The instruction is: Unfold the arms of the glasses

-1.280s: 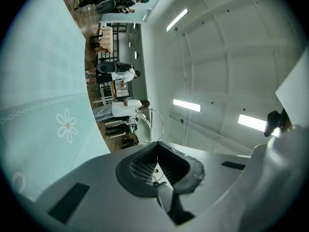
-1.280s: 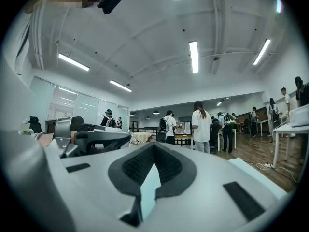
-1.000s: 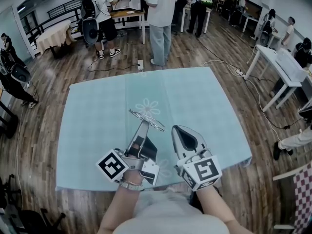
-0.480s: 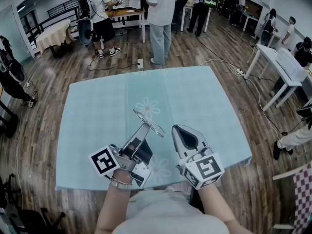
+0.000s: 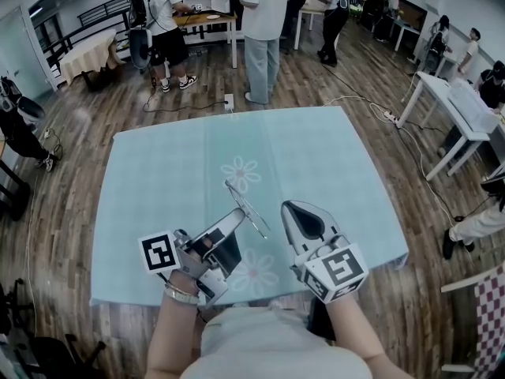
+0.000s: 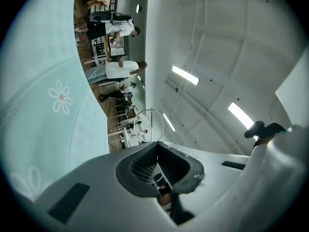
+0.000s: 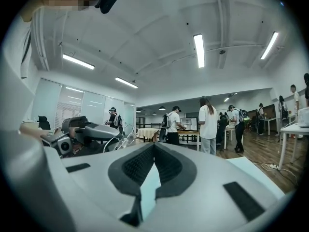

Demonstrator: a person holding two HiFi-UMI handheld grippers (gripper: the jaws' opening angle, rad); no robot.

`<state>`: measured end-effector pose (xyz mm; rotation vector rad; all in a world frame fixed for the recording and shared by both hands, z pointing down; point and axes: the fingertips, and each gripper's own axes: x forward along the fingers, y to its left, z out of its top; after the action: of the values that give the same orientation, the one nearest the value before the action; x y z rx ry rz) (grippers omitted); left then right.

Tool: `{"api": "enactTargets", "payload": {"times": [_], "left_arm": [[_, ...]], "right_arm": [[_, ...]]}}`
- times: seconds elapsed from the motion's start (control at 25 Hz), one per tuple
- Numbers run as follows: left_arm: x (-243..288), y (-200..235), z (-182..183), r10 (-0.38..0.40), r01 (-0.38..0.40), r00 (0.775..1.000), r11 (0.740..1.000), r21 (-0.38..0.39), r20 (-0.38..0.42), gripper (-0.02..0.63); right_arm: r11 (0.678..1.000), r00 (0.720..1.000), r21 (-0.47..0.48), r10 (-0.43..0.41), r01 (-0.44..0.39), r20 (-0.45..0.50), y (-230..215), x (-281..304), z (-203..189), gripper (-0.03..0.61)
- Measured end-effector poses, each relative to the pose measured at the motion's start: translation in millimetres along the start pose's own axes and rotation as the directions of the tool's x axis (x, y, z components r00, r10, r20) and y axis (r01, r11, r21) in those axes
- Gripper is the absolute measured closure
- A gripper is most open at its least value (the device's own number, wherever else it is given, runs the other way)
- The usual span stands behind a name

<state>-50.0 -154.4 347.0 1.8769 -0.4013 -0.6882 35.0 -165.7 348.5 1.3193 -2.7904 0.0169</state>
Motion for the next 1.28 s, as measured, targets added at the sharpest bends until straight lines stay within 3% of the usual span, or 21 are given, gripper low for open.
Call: {"api": "enactTargets", "payload": {"times": [0.24, 0.48, 0.6, 0.8, 0.92, 1.04, 1.28], "left_arm": [[-9, 5, -4, 0.005, -0.007, 0.999, 0.998, -0.061, -0.04, 0.604], [-11, 5, -5, 0.004, -0.011, 0.998, 0.994, -0.11, -0.063, 0.604], [-9, 7, -5, 0.011, -0.019, 0.997, 0.992, -0.121, -0.072, 0.604], [-12, 8, -7, 0.015, -0.026, 0.997, 0.99, -0.139, -0.082, 0.604], [-12, 6, -7, 0.011, -0.023, 0.996, 0.989, -0.143, -0.085, 0.604], [-11, 4, -7, 0.005, -0.017, 0.996, 0.989, -0.146, -0.084, 0.604], [-12, 4, -7, 0.005, -0.017, 0.997, 0.989, -0.15, -0.081, 0.604]], "right_arm": [[0.995, 0.994, 0.003, 0.103, -0.103, -0.029, 14, 0, -4, 0.571], [0.96, 0.969, -0.131, 0.247, -0.247, -0.018, 35, -12, -5, 0.571], [0.948, 0.958, -0.141, 0.282, -0.287, -0.051, 36, -17, -12, 0.569], [0.895, 0.904, -0.125, 0.42, -0.428, -0.083, 52, -28, -20, 0.564], [0.849, 0.86, -0.146, 0.49, -0.508, -0.143, 62, -32, -28, 0.446], [0.832, 0.85, -0.189, 0.489, -0.522, -0.194, 67, -31, -38, 0.443], [0.848, 0.877, -0.228, 0.445, -0.478, -0.182, 69, -26, -48, 0.462]]}}
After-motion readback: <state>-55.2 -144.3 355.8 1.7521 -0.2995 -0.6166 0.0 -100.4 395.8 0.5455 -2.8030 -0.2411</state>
